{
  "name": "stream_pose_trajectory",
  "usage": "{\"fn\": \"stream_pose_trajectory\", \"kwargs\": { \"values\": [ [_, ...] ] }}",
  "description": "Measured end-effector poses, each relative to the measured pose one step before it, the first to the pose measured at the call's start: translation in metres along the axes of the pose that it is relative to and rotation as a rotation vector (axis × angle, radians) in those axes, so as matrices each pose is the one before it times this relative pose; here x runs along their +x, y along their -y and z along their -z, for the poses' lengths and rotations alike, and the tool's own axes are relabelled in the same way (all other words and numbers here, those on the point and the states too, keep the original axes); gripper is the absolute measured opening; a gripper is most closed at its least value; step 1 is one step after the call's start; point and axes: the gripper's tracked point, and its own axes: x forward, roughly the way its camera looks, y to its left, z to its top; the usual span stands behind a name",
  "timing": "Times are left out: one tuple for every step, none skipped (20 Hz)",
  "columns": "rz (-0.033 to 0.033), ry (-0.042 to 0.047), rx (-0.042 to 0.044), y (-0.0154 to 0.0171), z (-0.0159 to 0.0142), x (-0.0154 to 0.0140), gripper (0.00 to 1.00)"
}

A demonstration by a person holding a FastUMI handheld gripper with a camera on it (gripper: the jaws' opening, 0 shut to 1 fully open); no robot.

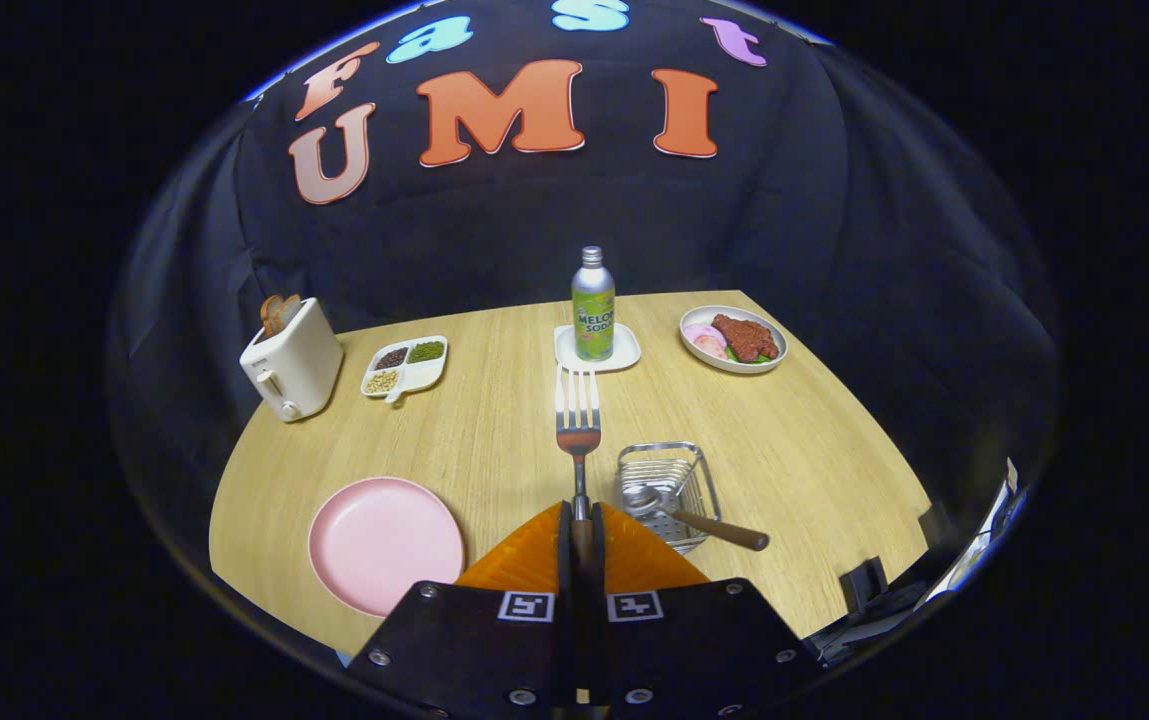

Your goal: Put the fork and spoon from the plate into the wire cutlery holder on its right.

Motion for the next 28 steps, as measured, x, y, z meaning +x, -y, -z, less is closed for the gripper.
{"fn": "stream_pose_trajectory", "kwargs": {
  "values": [
    [0.01835, -0.00908, 0.00201, 0.00873, 0.0013, 0.00271, 0.05],
    [0.01527, -0.0139, -0.00386, 0.0089, 0.00263, 0.00232, 0.05],
    [0.00327, -0.01214, -0.00438, 0.00474, 0.00457, 0.00107, 0.05],
    [0.00271, -0.01497, -0.00713, 0.00374, 0.00461, 0.00207, 0.05],
    [0.00512, -0.01766, -0.00938, 0.00423, 0.00511, 0.00359, 0.05],
    [0.00267, -0.01662, -0.01025, 0.00274, 0.00415, 0.00284, 0.05],
    [0.00164, -0.01182, -0.00821, 0.00205, 0.00168, 0.00465, 0.05],
    [0.00235, -0.01709, -0.0087, 0.0018, 0.00338, 0.00342, 0.05],
    [0.00405, -0.01848, -0.0079, 0.00239, 0.0034, 0.00483, 0.05],
    [0.00132, -0.022, -0.00714, 0.00154, 0.00452, 0.00331, 0.05],
    [-0.00079, -0.01694, -0.00388, 0.00041, 0.00192, 0.00373, 0.06],
    [-0.00347, -0.01816, -0.00382, -0.00006, 0.00307, 0.0024, 0.06],
    [-0.0056, -0.01319, -0.00351, -0.00051, 0.00155, 0.00124, 0.06],
    [-0.00444, -0.00814, -0.006, -0.00049, 0.00006, 0.00109, 0.06],
    [-0.00114, -0.00871, -0.00704, 0.00173, -0.00072, 0.00172, 0.07],
    [-0.0034, -0.00088, -0.00534, 0.00028, -0.00204, -0.00019, 0.07],
    [-0.01143, -0.00262, -0.00024, -0.00169, -0.00188, 0.00074, 0.08],
    [-0.00418, 0.00166, 0.00052, -0.00039, -0.00304, -0.00039, 0.08],
    [-0.00288, 0.0054, -0.00025, 0.00036, -0.00318, 0.00092, 0.08],
    [-0.00066, 0.0113, -0.00101, 0.00044, -0.00489, -0.00025, 0.08],
    [-0.00782, 0.01816, 0.0004, -0.00141, -0.00583, -0.00185, 0.08],
    [-0.00848, 0.02041, -0.00048, -0.00206, -0.00698, -0.00226, 0.08],
    [-0.00442, 0.02505, -0.00075, 0.00001, -0.00686, -0.00272, 0.08],
    [-0.00671, 0.0333, -0.00158, -0.00135, -0.00954, -0.00344, 0.09],
    [-0.00703, 0.04055, -0.00064, -0.00239, -0.01064, -0.00509, 0.09],
    [-0.00695, 0.05348, -0.00338, -0.00255, -0.01402, -0.00558, 0.09],
    [0.00172, 0.06, -0.00483, -0.00069, -0.01577, -0.00475, 0.1],
    [0.0002, 0.06064, -0.00529, -0.00163, -0.01633, -0.00507, 0.11]
  ]
}}
